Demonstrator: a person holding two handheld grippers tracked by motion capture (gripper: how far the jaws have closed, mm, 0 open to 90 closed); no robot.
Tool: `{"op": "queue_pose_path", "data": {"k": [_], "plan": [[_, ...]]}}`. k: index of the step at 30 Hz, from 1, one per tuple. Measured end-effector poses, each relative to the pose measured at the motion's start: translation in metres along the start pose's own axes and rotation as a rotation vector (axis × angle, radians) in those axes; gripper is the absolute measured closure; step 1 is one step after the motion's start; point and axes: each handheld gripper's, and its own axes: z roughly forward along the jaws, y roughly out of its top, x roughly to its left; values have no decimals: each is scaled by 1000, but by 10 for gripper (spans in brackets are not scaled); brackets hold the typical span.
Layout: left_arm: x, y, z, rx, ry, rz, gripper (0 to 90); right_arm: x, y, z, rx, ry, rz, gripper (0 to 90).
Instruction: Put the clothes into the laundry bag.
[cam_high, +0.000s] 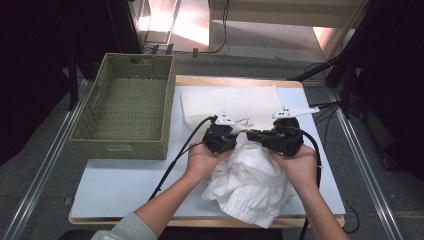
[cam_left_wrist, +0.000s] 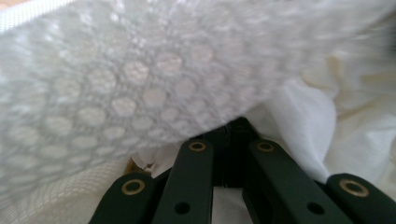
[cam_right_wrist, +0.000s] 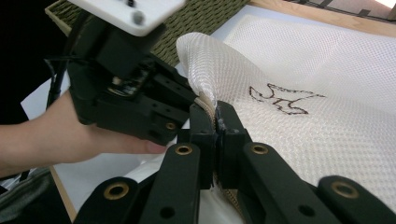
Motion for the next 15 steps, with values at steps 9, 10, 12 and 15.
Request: {"op": "queue_pose_path", "data": {"k": [9, 10, 12, 15], "plan": [[-8, -7, -63, -13, -28, 46, 900, -1, 0, 2, 5, -12, -8, 888], [-13, -8, -68, -5, -35, 60, 900, 0, 0, 2, 6, -13, -6, 888], [-23, -12, -76, -2, -56, 74, 900, 1, 1, 3, 6, -15, -14, 888], [-35, -16, -81, -5, -75, 95, 900, 1, 0, 3, 7, -16, -14, 888]]}}
